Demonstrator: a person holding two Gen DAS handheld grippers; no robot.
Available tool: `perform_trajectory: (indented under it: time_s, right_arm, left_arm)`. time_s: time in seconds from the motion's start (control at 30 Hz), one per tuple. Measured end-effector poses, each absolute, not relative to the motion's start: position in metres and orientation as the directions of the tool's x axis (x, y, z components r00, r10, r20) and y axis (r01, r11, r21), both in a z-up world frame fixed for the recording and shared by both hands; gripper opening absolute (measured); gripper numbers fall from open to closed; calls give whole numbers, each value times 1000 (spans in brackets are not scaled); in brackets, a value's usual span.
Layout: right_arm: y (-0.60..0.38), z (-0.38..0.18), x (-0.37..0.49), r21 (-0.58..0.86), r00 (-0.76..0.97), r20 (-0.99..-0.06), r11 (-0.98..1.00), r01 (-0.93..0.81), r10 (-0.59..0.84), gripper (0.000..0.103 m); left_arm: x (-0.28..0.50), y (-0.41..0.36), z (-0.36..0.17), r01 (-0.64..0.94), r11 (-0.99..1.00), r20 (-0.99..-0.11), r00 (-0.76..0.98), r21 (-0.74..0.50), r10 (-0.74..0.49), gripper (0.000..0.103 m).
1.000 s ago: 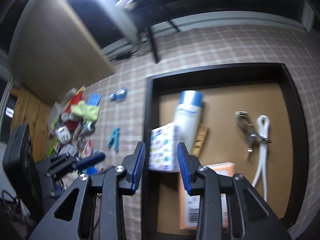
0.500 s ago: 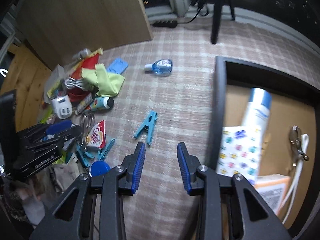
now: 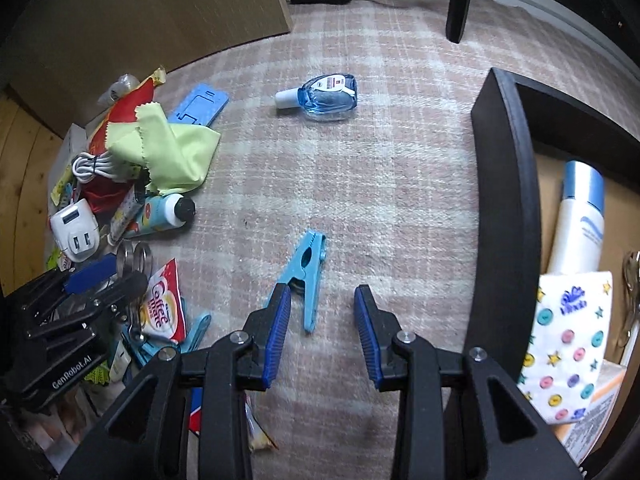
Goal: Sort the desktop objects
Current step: 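Grasp the blue clothespin with the right gripper while the left grasps a metal clip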
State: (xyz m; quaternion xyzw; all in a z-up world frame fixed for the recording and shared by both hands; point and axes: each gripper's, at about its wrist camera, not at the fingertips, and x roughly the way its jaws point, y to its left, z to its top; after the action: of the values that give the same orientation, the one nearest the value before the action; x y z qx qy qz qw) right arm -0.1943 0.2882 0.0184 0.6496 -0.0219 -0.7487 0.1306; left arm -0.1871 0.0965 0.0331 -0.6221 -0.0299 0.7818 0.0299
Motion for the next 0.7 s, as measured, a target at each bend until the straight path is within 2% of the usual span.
perform_trajectory:
  time_s: [0.07,0.23,0.37,0.4,0.43,0.7]
  right_arm:
    - [285,17,-195,197,-118,-969,-965,174,-219,34]
    - [280,17,-200,173,-135,-971,-968,182,-199,30]
    - [278,18,-203,159,-144,-971,-968,195,-188,20]
    - [278,18,-204,162,-140,-971,-967,198,-191,8]
    - [278,18,-205,171,-138,-970,-966,196,-199,6]
    - [290,31,-200,203,-158,-960,-962,183,-233,5]
  left_arm:
    - [-186,99,31,-24,-996,-972,-218,-88,91,39]
    - [-187,97,25,-14,-994,-971,-212,-110,110,24]
    - [-184,91,29,-8,-991,-967,-219,-130,129,24]
    - [-182,88,31,-4,-991,-965,-226,-135,133,24]
    - [-182,87,32,-1,-991,-964,-229,-137,134,24]
    - [-177,86,52,-1,-988,-951,-271,-157,151,23]
